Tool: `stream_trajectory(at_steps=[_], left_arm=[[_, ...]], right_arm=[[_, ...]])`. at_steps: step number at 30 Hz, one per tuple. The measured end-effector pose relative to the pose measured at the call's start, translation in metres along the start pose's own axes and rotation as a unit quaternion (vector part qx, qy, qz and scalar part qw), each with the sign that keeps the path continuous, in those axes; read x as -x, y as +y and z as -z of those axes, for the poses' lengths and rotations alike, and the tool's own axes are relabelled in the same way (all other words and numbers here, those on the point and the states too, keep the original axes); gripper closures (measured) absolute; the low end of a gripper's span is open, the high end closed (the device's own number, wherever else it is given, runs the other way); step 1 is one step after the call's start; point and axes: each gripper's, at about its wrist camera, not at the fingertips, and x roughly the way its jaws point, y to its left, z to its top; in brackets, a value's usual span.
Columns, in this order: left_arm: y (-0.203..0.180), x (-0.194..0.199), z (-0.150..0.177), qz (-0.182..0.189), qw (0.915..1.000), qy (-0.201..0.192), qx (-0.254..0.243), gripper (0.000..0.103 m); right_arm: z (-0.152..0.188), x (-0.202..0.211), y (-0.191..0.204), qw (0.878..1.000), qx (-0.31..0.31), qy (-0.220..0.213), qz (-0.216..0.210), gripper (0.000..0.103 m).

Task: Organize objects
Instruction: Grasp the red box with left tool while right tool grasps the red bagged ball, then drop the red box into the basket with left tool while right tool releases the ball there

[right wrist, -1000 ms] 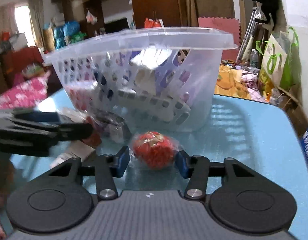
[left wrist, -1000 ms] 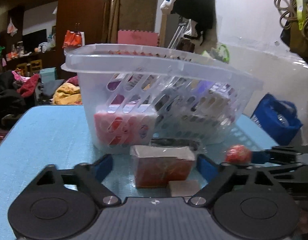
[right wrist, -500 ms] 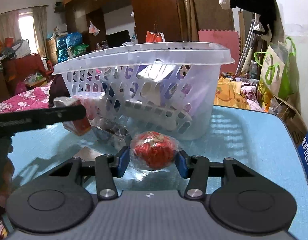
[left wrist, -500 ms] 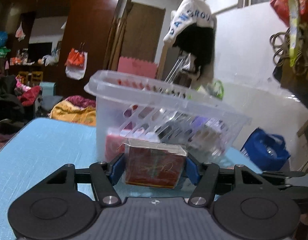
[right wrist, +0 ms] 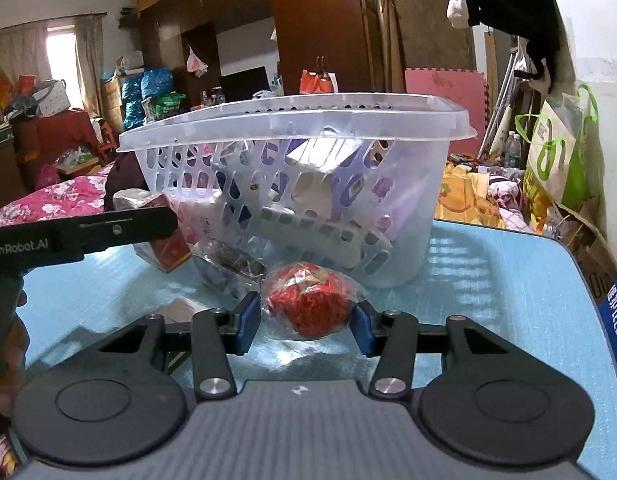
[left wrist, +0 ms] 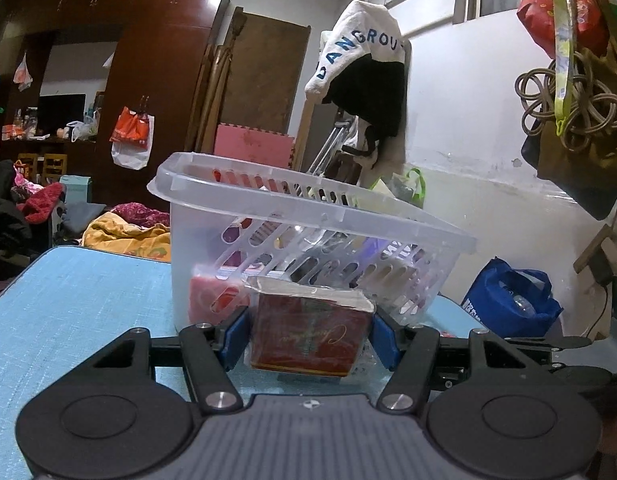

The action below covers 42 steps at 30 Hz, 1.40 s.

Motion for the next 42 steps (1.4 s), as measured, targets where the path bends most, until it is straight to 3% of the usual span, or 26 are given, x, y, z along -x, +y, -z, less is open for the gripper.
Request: stream_trajectory(at_steps=[8,11,14,17,21,25,30,31,32,33,34,36,38,40,42], left_arm=[[-0.002,0.008,0.001,0.017,0.9997,-0.017,-0.007,0.037],[0.005,0.03,-0.001,0.066,0.9958,-0.063,0.001,0.037],[0.012,0.048,-0.006,0.076,0.994,-0.078,0.011,0.037],[0.014,0.065,-0.029,0.086,0.991,-0.101,0.021,0.037],[0.0,0.069,-0.075,0.067,0.9901,-0.124,-0.007,0.037],[-0.016,0.037,-0.119,0.016,0.993,-0.11,-0.039,0.037],[-0.006,-0.033,-0.138,-0.018,0.9998,-0.006,-0.008,0.037],[-0.004,-0.042,-0.135,-0.022,0.9997,0.006,-0.007,0.036],[-0.003,-0.048,-0.133,-0.033,0.9994,0.011,-0.006,0.031],[-0.002,-0.055,-0.132,-0.045,0.9988,0.017,-0.005,0.023],[-0.001,-0.06,-0.132,-0.054,0.9982,0.027,-0.003,0.022],[0.002,-0.059,-0.13,-0.057,0.998,0.027,0.002,0.022],[0.004,-0.047,-0.128,-0.046,0.9987,0.02,-0.002,0.022],[0.002,-0.021,-0.119,-0.039,0.9992,-0.001,-0.011,0.022],[-0.006,0.006,-0.102,-0.014,0.9996,-0.016,-0.019,0.018]], right_arm=[[0.001,0.006,-0.002,1.0,-0.011,-0.017,-0.01,0.052],[0.001,0.025,-0.004,0.998,-0.024,-0.047,-0.02,0.052],[-0.013,0.063,-0.002,0.994,-0.029,-0.096,-0.045,0.051],[-0.036,0.092,0.006,0.991,-0.004,-0.133,-0.025,0.051],[-0.076,0.097,0.008,0.99,0.008,-0.141,-0.017,0.051],[-0.122,0.059,0.004,0.992,0.025,-0.122,0.024,0.051],[-0.138,0.004,-0.013,0.997,0.018,-0.072,0.038,0.049],[-0.138,-0.003,-0.014,0.996,0.021,-0.071,0.048,0.046],[-0.136,-0.007,-0.014,0.996,0.021,-0.068,0.058,0.031],[-0.135,-0.009,-0.014,0.995,0.021,-0.067,0.067,0.022],[-0.133,-0.009,-0.014,0.994,0.022,-0.072,0.076,0.015],[-0.13,-0.002,-0.013,0.995,0.021,-0.071,0.073,0.013],[-0.128,0.012,-0.012,0.995,0.016,-0.075,0.066,0.002],[-0.123,0.031,-0.011,0.994,0.006,-0.091,0.055,0.0],[-0.112,0.051,-0.008,0.994,0.004,-0.106,0.019,0.0]])
